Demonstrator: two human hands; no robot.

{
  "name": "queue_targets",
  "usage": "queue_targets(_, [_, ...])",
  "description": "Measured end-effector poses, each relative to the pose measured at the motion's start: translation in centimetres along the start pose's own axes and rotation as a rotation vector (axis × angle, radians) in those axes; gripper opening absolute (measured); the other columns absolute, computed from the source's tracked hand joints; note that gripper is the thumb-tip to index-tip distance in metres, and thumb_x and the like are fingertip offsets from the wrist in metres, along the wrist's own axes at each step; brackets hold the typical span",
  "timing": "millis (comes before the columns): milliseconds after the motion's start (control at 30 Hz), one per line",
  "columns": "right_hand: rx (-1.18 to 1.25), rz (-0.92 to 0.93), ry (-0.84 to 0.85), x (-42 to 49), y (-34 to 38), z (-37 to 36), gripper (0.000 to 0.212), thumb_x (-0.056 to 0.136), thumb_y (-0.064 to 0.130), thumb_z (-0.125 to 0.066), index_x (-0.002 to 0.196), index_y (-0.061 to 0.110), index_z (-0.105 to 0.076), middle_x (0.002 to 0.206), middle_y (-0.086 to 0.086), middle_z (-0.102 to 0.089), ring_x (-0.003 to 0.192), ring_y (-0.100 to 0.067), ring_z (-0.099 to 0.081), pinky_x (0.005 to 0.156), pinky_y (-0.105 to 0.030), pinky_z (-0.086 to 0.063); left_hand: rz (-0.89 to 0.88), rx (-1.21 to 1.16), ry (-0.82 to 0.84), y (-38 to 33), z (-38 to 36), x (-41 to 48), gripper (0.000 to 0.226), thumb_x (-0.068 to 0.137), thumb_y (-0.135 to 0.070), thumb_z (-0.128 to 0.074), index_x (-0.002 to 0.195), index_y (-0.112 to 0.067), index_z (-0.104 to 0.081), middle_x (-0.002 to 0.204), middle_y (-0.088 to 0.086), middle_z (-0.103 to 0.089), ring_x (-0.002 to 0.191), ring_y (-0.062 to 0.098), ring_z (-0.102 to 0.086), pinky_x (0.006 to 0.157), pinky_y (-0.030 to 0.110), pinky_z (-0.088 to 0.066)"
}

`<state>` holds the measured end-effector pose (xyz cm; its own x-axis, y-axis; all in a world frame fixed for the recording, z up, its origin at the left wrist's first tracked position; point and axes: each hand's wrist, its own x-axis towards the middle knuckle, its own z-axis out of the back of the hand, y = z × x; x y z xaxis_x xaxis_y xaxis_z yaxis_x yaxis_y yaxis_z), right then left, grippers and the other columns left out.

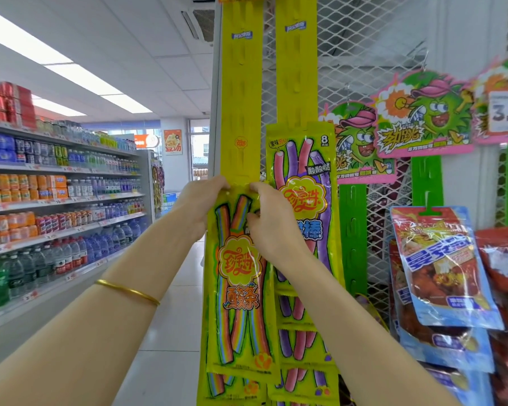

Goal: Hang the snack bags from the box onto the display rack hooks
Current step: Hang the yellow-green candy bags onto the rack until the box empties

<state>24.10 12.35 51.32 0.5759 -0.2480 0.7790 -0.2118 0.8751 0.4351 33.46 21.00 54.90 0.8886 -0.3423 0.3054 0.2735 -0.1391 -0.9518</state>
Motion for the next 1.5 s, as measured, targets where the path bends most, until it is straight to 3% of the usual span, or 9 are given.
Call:
queue_targets(200, [-0.018, 0.002, 0.03, -0.5, -0.5, 0.0, 0.051, 0.09, -0.002, -0.049, 0.138, 0.01, -0.038, 0.13, -0.01, -0.05, 0.118, -0.025, -0.047, 0.094, -0.03, -0.039, -0.049, 0.001, 0.014, 0.2, 0.2, -0.4, 0.004, 0.08, -0.009, -0.057, 0.081, -0.011, -0.061, 0.084, 0.016, -0.059, 0.075, 0.025, -0.055, 0.074, 0.039, -0.049])
queue_targets(333, [-0.043, 0.018, -0.033, -1.6, -0.8, -0.8, 0.054, 0.089, 0.0, -0.052, 0.137, 0.017, -0.035, 0.117, -0.009, -0.057, 0.104, -0.026, -0.057, 0.085, -0.04, -0.049, -0.206, 0.086, 0.006, 0.9, 0.5, -1.2, 0.016, 0.086, -0.001, -0.055, 0.092, -0.012, -0.065, 0.098, 0.014, -0.067, 0.091, 0.029, -0.063, 0.088, 0.042, -0.052])
queue_targets(433, [-0.051, 0.029, -0.088, -2.6, -0.9, -1.4, 0.054, 0.091, 0.004, -0.053, 0.138, 0.019, -0.031, 0.103, -0.004, -0.055, 0.09, -0.02, -0.058, 0.071, -0.031, -0.048, -0.308, 0.163, -0.06, 1.5, 0.5, -1.7, 0.016, 0.087, -0.003, -0.059, 0.098, -0.015, -0.061, 0.094, 0.005, -0.063, 0.093, 0.022, -0.06, 0.083, 0.032, -0.049])
queue_targets(533, [-0.007, 0.03, -0.134, -3.8, -0.5, -1.6, 0.047, 0.093, 0.007, -0.05, 0.136, 0.018, -0.035, 0.121, -0.006, -0.05, 0.098, -0.024, -0.059, 0.074, -0.03, -0.048, -0.383, 0.236, -0.125, 2.3, 0.6, -2.1, 0.032, 0.086, -0.005, -0.06, 0.118, -0.013, -0.056, 0.096, -0.002, -0.056, 0.088, 0.012, -0.055, 0.073, 0.022, -0.043])
queue_targets(733, [-0.17, 0.048, -0.204, -6.9, -0.1, -1.7, 0.051, 0.084, -0.008, -0.053, 0.131, 0.007, -0.043, 0.133, -0.01, -0.042, 0.086, -0.031, -0.063, 0.062, -0.039, -0.054, -0.486, 0.278, -0.157, 3.6, 1.3, -3.9, 0.035, 0.085, 0.0, -0.06, 0.117, -0.009, -0.051, 0.1, 0.0, -0.059, 0.081, 0.001, -0.055, 0.064, 0.012, -0.044])
queue_targets(967, [-0.337, 0.056, -0.158, -8.2, -0.1, -2.1, 0.051, 0.085, -0.005, -0.052, 0.134, 0.005, -0.042, 0.129, -0.012, -0.052, 0.114, -0.03, -0.051, 0.086, -0.034, -0.048, -0.48, 0.352, -0.195, 4.9, 1.4, -5.5, 0.05, 0.084, -0.009, -0.064, 0.13, -0.013, -0.043, 0.128, 0.005, -0.044, 0.109, 0.014, -0.048, 0.083, 0.023, -0.04])
queue_targets(1167, [-0.306, 0.084, -0.059, -8.5, 0.1, -1.5, 0.049, 0.09, -0.004, -0.044, 0.138, 0.007, -0.036, 0.133, -0.009, -0.047, 0.121, -0.027, -0.042, 0.096, -0.031, -0.037, -0.462, 0.35, -0.198, 5.8, 0.8, -6.6, 0.05, 0.084, -0.007, -0.065, 0.129, -0.016, -0.044, 0.132, 0.006, -0.04, 0.11, 0.011, -0.047, 0.091, 0.025, -0.044])
queue_targets(1367, [-0.115, 0.168, -0.135, -13.0, -1.7, -2.4, 0.041, 0.084, -0.007, -0.049, 0.123, 0.006, -0.054, 0.119, -0.01, -0.058, 0.104, -0.027, -0.059, 0.082, -0.033, -0.05, -0.473, 0.248, -0.179, 10.3, 1.2, -10.7, 0.04, 0.083, -0.009, -0.065, 0.115, -0.025, -0.048, 0.122, -0.001, -0.046, 0.099, 0.003, -0.053, 0.074, 0.013, -0.047])
queue_targets(1500, [0.064, 0.075, 0.088, -21.1, -5.4, -4.9, 0.038, 0.085, -0.005, -0.048, 0.119, 0.008, -0.057, 0.114, -0.005, -0.059, 0.099, -0.016, -0.057, 0.084, -0.026, -0.046, -0.297, 0.235, -0.013, 19.1, 2.9, -16.8, 0.034, 0.086, -0.001, -0.06, 0.102, -0.03, -0.053, 0.107, -0.007, -0.057, 0.085, 0.004, -0.058, 0.069, 0.018, -0.051])
